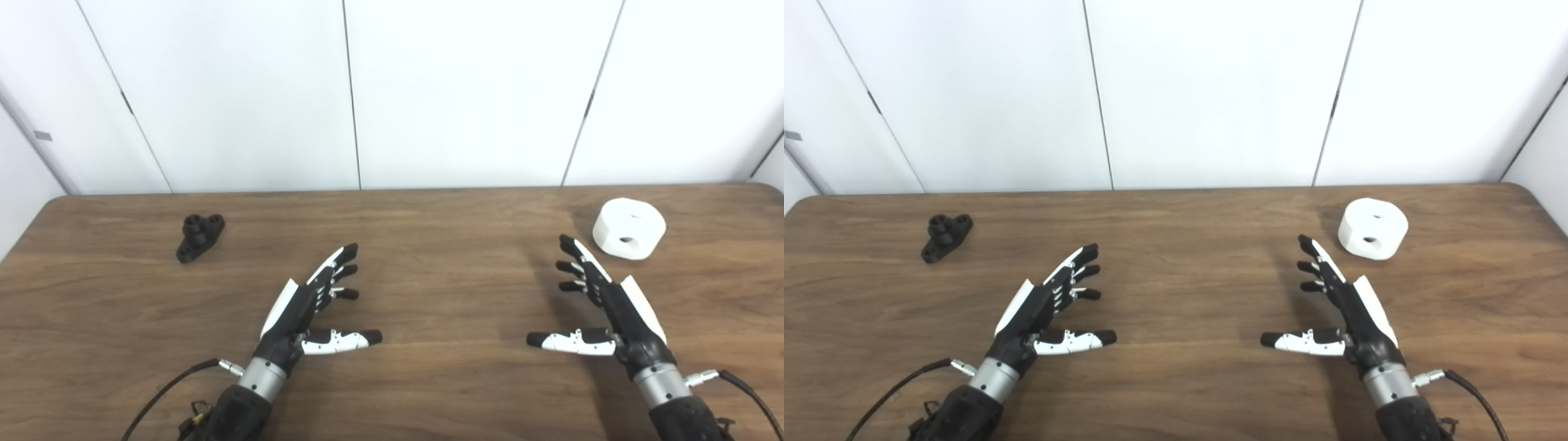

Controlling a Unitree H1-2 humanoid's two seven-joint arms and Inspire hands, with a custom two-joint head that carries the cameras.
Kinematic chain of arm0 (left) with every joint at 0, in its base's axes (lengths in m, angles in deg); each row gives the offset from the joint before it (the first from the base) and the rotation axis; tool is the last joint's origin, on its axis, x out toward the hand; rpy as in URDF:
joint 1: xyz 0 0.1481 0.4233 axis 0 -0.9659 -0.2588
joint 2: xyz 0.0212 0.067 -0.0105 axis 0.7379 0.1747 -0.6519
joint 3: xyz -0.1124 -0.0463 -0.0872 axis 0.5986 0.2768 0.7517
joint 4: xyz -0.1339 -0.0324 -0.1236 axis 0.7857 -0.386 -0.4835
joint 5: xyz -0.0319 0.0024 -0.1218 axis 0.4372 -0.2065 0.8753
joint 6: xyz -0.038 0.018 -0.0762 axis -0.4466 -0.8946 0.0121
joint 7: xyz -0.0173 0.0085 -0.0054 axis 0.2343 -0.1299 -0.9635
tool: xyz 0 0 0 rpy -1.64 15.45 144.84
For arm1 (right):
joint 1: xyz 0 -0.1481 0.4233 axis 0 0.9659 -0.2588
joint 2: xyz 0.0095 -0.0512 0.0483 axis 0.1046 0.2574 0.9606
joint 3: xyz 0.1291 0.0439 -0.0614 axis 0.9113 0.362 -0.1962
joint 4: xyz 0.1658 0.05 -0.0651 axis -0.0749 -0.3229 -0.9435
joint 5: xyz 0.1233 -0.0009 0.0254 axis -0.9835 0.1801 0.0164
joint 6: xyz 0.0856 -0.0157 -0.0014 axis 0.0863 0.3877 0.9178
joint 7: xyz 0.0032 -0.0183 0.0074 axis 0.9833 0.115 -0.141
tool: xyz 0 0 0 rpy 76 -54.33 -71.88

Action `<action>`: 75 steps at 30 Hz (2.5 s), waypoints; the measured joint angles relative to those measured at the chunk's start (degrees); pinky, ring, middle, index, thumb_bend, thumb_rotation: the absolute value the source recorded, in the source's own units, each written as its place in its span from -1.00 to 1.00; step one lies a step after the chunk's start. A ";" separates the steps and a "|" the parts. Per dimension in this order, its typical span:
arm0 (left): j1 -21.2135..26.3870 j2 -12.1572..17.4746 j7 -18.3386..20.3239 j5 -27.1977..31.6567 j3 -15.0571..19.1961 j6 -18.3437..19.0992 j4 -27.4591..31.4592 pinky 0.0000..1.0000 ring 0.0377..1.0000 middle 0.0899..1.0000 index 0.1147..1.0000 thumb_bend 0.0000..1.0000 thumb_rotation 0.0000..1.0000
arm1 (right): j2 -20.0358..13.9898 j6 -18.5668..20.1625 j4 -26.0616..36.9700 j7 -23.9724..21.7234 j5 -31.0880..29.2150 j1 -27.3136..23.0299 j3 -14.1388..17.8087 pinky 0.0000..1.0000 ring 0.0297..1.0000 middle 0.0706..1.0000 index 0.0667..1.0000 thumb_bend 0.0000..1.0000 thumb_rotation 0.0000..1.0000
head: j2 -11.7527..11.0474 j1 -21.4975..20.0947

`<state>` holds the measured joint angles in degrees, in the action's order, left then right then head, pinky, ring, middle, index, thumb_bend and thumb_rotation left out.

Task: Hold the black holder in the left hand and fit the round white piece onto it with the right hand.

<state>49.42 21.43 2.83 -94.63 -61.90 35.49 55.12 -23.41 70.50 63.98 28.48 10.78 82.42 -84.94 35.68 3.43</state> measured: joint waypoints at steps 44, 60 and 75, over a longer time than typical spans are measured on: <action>2.71 -3.91 -5.92 -3.70 1.64 -1.91 -3.36 0.28 0.54 0.67 0.73 0.52 -1.00 | -2.15 -3.23 -4.18 -0.81 -3.94 0.15 1.94 0.66 0.73 0.88 0.93 0.76 -0.62 | -7.74 19.51; 2.96 -1.59 -6.26 -6.38 1.77 -1.90 -3.36 0.20 0.44 0.48 0.41 0.59 -1.00 | -2.20 -3.30 -4.17 -0.86 -4.07 0.15 1.83 0.58 0.71 0.88 0.94 0.74 -0.59 | -7.64 19.33; 5.77 7.87 -7.13 -18.50 3.34 3.16 3.33 0.54 0.85 0.80 0.31 0.67 -0.82 | -2.37 -3.43 -4.24 -0.70 -4.11 0.10 1.97 0.63 0.72 0.88 0.93 0.71 -0.63 | -7.56 19.86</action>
<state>55.19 29.30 -4.30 -113.13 -58.56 38.65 58.44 -25.78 67.07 59.74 27.78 6.68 82.52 -82.97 28.12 23.29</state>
